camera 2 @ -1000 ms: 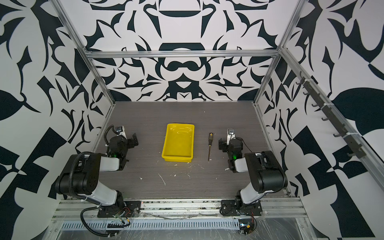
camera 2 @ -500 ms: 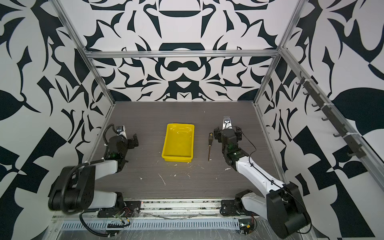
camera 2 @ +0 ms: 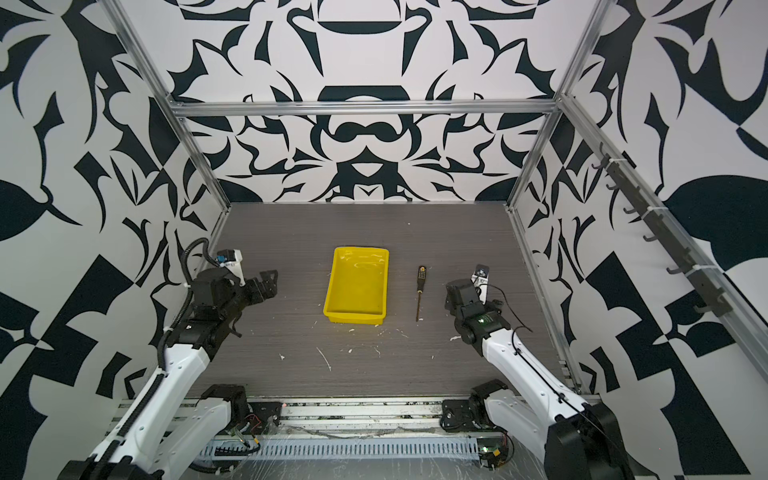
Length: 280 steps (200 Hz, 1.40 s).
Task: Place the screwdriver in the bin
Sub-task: 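Move the right gripper over the black-and-yellow screwdriver handle while the left arm lifts slightly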
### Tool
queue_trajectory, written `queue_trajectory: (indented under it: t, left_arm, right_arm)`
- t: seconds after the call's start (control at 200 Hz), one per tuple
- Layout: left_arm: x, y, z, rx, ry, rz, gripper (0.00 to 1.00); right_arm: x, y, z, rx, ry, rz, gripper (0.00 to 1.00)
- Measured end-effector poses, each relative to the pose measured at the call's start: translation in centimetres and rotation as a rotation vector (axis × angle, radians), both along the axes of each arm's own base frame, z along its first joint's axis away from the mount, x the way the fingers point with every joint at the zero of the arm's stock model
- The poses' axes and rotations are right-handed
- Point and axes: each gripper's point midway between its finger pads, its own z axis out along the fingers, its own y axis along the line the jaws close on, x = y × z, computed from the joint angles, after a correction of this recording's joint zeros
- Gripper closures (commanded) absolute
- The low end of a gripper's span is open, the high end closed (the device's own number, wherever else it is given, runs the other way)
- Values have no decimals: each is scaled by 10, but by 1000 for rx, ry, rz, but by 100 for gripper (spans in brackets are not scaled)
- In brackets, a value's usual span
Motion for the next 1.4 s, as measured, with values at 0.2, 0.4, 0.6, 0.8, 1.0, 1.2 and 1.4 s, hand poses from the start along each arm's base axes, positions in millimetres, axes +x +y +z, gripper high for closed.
queue_trajectory:
  t: [0.2,0.4,0.6,0.8,1.0,1.2,1.4]
  left_arm:
    - [-4,15,-8,4,29,103,1]
    - [-5,29,-5,12,11,192,1]
    - [-23,55,-13,14,-5,363,1]
    - [-38,74,-25,-29,1,528,1]
    - [-54,89,-42,-39,53,659,1]
    - [-57,91,-48,-49,61,681,1]
    - [-55,90,-54,-42,84,682,1]
  right_arm:
    - [4,2,-16,0,51,-18,0]
    - [17,16,-35,18,140,29,0]
    - [32,30,-45,34,194,77,0]
    - [45,53,-41,132,140,164,0]
    - [60,77,-55,205,132,250,2]
    - [63,92,-60,268,131,305,1]
    - [71,103,-55,273,127,376,2]
